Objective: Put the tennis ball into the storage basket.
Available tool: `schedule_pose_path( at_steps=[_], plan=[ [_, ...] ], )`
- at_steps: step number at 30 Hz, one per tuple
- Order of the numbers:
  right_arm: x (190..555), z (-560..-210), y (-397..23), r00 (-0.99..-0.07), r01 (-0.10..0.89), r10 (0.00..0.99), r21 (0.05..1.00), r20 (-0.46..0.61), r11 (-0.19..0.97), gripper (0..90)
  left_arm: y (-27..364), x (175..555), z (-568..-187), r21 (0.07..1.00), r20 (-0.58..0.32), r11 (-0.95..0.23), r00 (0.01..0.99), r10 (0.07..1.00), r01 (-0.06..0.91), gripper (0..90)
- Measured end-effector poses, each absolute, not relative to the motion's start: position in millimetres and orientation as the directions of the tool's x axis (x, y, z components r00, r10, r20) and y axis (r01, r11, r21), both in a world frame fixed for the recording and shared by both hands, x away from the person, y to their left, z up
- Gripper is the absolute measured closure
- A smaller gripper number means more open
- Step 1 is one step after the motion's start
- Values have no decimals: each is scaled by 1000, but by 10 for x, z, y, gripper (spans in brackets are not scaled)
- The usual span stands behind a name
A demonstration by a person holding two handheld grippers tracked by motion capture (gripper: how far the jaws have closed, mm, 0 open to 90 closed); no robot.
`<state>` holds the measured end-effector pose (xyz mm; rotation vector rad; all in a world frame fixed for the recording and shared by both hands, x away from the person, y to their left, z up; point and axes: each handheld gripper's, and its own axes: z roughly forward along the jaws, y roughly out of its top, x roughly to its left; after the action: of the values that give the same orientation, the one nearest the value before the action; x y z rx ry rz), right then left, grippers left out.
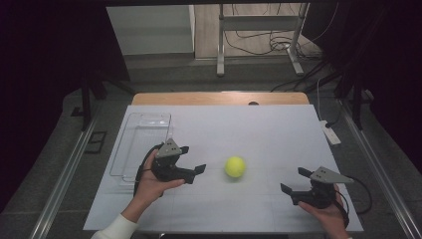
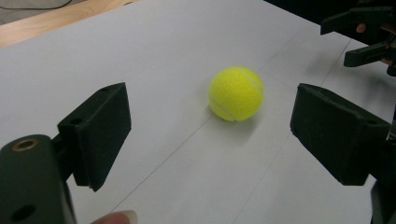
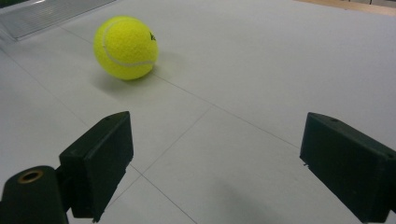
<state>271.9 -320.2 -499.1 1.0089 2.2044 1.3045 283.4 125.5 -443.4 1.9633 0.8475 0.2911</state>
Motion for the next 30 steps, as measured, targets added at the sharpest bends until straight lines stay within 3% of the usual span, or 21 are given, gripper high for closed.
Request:
schedule_pose_path(
  at_steps=[30],
  plan=[
    [2725,-4996,-3204,-667,385,745,868,27,313,100,971,2971,-4410,828,-140,-350,767,627,438,133]
  ],
)
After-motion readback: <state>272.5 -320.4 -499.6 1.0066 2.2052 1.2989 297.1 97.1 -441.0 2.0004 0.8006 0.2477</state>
